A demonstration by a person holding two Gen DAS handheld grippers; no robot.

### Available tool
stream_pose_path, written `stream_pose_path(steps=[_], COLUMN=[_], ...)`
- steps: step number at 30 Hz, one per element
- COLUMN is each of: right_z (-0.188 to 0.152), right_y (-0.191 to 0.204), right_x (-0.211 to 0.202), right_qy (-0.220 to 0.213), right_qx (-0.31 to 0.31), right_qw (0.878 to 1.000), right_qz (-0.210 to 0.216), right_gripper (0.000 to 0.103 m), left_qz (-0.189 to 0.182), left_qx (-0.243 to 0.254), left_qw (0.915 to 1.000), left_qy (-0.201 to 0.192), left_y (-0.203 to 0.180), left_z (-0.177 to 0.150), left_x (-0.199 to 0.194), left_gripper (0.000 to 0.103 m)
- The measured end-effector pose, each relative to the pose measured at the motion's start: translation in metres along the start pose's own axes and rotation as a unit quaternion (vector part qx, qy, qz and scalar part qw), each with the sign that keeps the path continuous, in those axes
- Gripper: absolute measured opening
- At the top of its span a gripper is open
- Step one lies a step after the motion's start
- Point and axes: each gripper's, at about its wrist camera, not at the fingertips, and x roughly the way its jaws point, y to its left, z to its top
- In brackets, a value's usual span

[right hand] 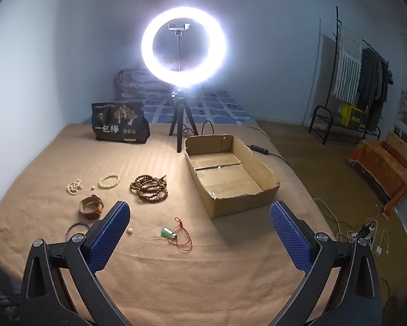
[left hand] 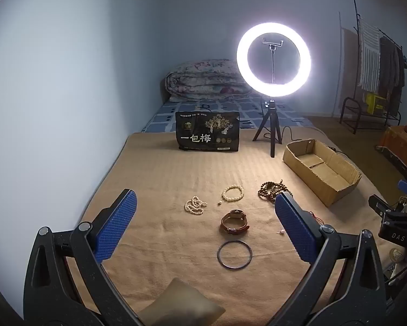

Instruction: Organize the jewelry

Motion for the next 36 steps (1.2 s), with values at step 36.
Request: stream_pose_path(steps=[36], right_z=[-0.0014], right_y=[-0.0016], right_x=[0.0024], right_qy=[0.007], right_qx=[0.001], right_qw=[1.000], right_qz=[-0.008], right_gripper=[0.102], left_qz=[-0.001], left_qx=[0.006], left_qw=[1.0000], left_qy=[-0.005], left_y=[-0.0005], left_z=[0.0004], left_x=[0.0018], left_gripper=[0.103])
